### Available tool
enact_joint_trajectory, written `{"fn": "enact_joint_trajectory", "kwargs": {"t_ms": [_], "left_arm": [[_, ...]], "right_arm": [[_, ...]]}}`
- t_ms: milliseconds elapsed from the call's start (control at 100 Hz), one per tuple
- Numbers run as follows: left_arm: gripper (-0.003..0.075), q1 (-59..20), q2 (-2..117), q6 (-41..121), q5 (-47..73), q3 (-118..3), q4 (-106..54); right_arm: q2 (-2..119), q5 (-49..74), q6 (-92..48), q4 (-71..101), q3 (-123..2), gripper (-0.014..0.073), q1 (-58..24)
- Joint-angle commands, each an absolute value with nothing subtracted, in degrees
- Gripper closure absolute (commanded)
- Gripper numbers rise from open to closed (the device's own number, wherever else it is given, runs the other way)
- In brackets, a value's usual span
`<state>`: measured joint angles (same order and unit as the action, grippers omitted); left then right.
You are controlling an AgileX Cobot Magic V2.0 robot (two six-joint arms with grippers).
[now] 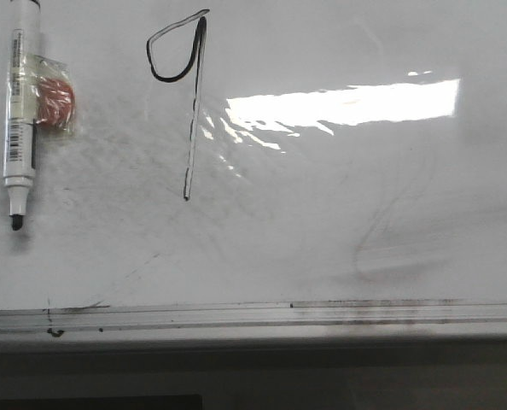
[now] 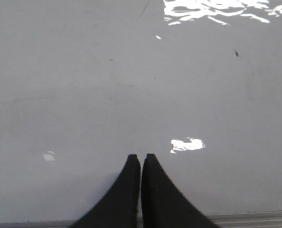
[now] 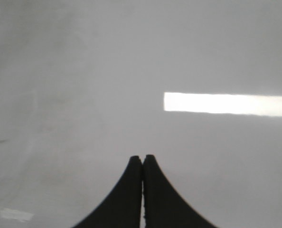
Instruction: Write number 9 on whiteboard
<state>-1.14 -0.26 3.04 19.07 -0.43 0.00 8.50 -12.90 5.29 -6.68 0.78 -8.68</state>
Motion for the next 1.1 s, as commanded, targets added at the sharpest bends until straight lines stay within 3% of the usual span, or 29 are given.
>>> {"fn": "enact_joint_trajectory", "kwargs": {"t_ms": [0,170,340,670,1089], "left_arm": [[0.0741,-1.0,-1.8,3.2,16.6,1.9,-0.5],[0.0741,-1.0,-1.8,3.2,16.6,1.9,-0.5],[0.0741,-1.0,-1.8,3.2,16.6,1.9,-0.5],[0.0741,-1.0,-1.8,3.2,16.6,1.9,-0.5],[0.0741,-1.0,-1.8,3.2,16.6,1.9,-0.5]], "right_arm": [[7.3,-17.4,7.3,-6.5,1.4,0.0658,-3.7],[3.3,-4.4,7.7,-6.7,1.3,0.0658,3.6],[-1.9,8.7,5.8,-6.5,1.3,0.0658,4.5],[-1.8,17.3,2.4,-6.2,1.4,0.0658,4.5],[-1.8,17.3,2.4,-6.3,1.4,0.0658,4.5]]}}
